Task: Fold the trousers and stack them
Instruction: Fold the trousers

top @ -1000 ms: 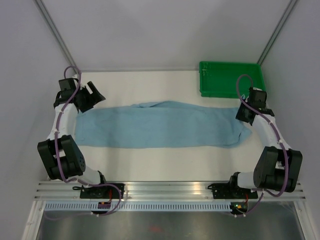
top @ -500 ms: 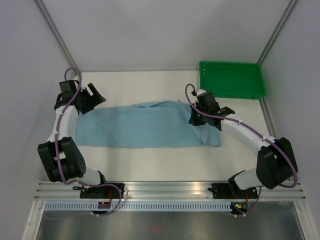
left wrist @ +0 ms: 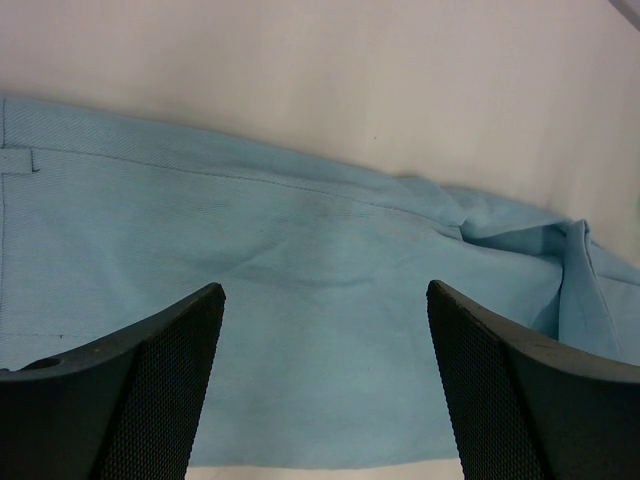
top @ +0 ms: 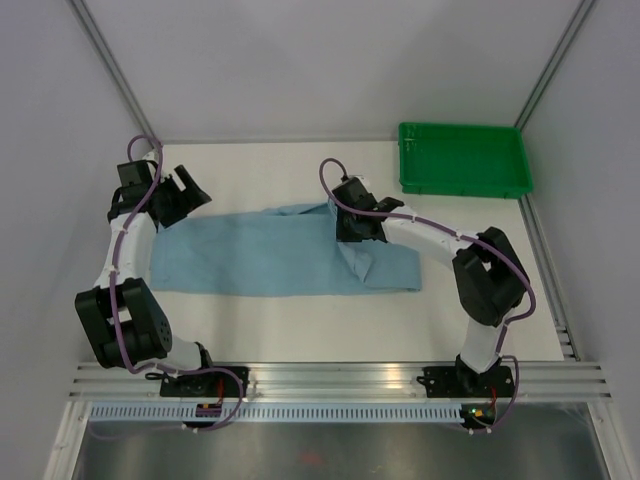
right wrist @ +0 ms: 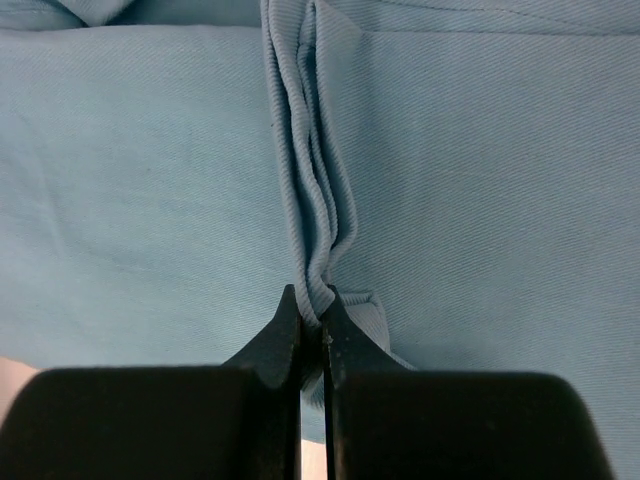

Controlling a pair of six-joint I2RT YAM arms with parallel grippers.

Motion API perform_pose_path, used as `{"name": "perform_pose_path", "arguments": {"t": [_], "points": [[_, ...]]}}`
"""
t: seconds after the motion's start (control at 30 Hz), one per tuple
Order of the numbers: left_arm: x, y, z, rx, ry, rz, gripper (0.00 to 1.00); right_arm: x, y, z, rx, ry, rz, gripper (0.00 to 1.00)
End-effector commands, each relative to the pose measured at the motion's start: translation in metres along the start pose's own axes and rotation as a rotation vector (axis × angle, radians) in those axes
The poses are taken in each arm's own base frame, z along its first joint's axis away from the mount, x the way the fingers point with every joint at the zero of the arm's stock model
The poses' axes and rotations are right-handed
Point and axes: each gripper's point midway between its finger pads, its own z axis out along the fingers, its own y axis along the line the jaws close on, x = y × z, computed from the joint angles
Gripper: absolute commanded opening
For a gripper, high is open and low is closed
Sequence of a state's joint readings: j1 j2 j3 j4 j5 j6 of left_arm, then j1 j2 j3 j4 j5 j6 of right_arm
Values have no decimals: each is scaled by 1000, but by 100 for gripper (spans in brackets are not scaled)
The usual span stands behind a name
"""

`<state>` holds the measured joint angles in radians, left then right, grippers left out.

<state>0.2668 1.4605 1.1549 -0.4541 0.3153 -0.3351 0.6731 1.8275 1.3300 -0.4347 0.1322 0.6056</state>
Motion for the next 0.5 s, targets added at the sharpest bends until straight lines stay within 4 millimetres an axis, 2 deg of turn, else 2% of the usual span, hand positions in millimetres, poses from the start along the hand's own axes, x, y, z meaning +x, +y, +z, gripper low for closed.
{"name": "perform_pose_path", "arguments": {"t": [0.0,0.1,0.13,0.27,0.33,0.37,0.43,0.47], "points": [[-11,-5,-3,11,-48,-5,88,-9,14,-4,26,-32,54,0],[-11,-4,-2,7,-46,-6,88,9,10,-4,38,10,32,0],[-10,-4,-2,8,-44,-7,88,8,17,-9,10,-8,21,0],[-10,-4,0,9,-42,-9,88,22,7,-12,36,18,-9,1],[-10,-3,0,8,-39,-9,88,26,7,-11,25,33,-33,14],[-10,-4,-1,10,-40,-9,88,27,13,-11,-7,40,-40,27],[-11,-4,-2,10,-43,-8,88,21,28,-17,-78,32,-66,47],[-10,-5,-2,11,-43,-7,88,13,41,-24,-131,22,-103,50]]}}
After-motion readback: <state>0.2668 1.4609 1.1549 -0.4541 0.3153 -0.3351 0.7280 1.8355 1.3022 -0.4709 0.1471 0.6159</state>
